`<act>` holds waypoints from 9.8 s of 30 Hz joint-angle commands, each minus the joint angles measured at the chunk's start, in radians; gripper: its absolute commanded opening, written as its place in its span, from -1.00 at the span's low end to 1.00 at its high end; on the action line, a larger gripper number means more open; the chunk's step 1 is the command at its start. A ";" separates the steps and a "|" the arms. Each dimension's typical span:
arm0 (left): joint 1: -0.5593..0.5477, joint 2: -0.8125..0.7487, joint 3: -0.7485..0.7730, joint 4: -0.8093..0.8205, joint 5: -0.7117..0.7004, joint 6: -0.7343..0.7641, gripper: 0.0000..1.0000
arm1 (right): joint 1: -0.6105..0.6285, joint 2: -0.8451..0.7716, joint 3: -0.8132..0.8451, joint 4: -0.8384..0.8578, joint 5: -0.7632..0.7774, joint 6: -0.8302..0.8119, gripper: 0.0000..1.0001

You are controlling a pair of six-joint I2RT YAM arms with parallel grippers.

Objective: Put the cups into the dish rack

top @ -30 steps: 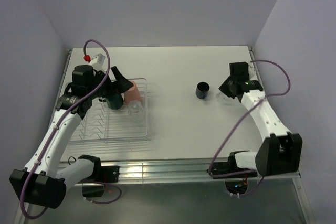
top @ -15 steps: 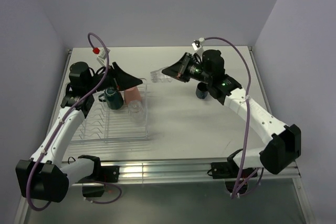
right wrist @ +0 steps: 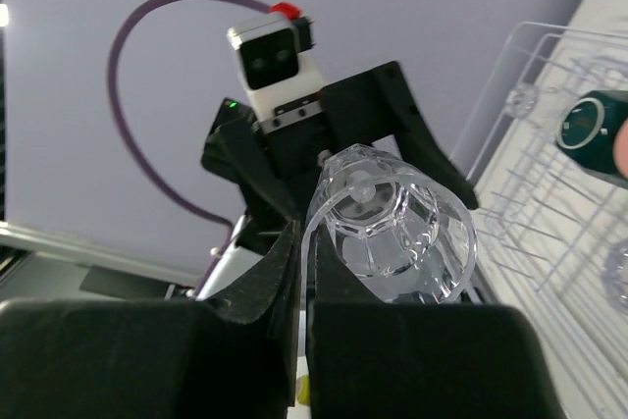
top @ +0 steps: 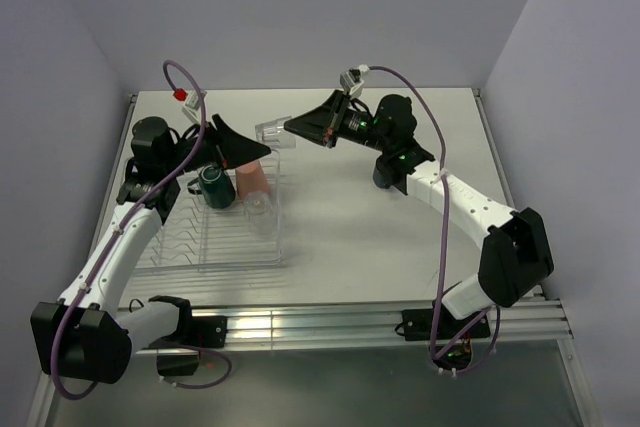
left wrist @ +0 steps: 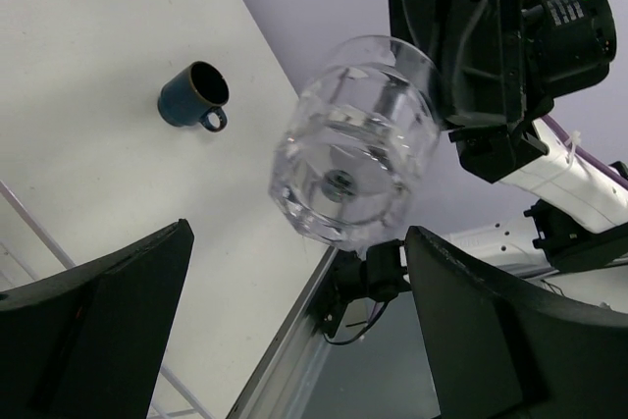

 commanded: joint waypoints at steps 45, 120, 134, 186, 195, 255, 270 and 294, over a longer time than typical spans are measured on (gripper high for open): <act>0.009 -0.070 0.027 0.061 0.011 -0.074 -1.00 | 0.063 0.084 0.017 0.073 -0.002 -0.016 -0.55; 0.534 -0.020 -0.028 -0.754 -1.125 0.168 -1.00 | -0.242 -0.241 -0.226 -0.561 0.448 -0.762 0.04; 0.562 0.055 -0.070 -0.707 -1.098 0.151 -1.00 | -0.256 -0.228 -0.229 -0.556 0.430 -0.758 0.03; 0.578 0.075 -0.082 -0.679 -1.027 0.162 0.59 | -0.262 -0.209 -0.229 -0.556 0.416 -0.759 0.03; 0.578 0.079 -0.079 -0.667 -1.015 0.160 0.57 | -0.262 -0.212 -0.229 -0.558 0.420 -0.761 0.02; 0.577 0.079 -0.059 -0.624 -0.975 0.127 0.56 | -0.262 -0.183 -0.227 -0.547 0.404 -0.762 0.02; 0.577 0.037 -0.064 -0.670 -0.978 0.139 0.59 | -0.262 -0.177 -0.224 -0.547 0.394 -0.761 0.02; 0.543 -0.150 0.012 -0.789 -1.084 0.162 0.61 | -0.260 -0.158 -0.192 -0.622 0.477 -0.790 0.02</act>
